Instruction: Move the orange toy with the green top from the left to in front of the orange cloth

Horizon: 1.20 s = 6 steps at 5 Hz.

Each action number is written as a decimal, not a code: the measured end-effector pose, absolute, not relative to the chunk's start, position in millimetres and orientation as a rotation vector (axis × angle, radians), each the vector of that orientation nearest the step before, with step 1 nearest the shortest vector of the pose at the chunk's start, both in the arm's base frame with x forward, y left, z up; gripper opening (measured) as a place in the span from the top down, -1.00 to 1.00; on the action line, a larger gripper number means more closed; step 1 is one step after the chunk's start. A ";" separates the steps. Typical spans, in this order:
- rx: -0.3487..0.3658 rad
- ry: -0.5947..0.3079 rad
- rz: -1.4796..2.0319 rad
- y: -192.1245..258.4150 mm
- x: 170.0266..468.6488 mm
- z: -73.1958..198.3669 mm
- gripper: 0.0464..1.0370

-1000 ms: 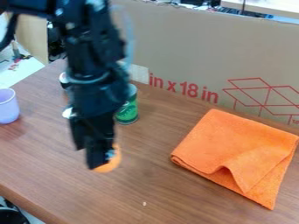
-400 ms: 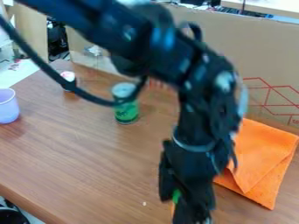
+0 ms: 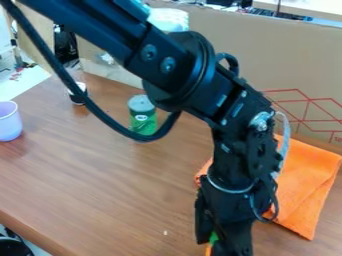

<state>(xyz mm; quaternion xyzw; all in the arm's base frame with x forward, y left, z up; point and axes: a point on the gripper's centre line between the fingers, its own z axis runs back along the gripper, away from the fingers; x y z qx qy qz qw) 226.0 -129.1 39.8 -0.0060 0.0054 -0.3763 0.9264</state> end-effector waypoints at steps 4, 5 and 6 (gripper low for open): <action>-0.061 -0.013 -0.692 -124.4 227.6 88.0 -0.93; 0.023 0.007 -0.617 -94.9 225.3 116.0 -0.93; 0.064 0.004 -0.482 -50.3 223.3 136.0 -0.93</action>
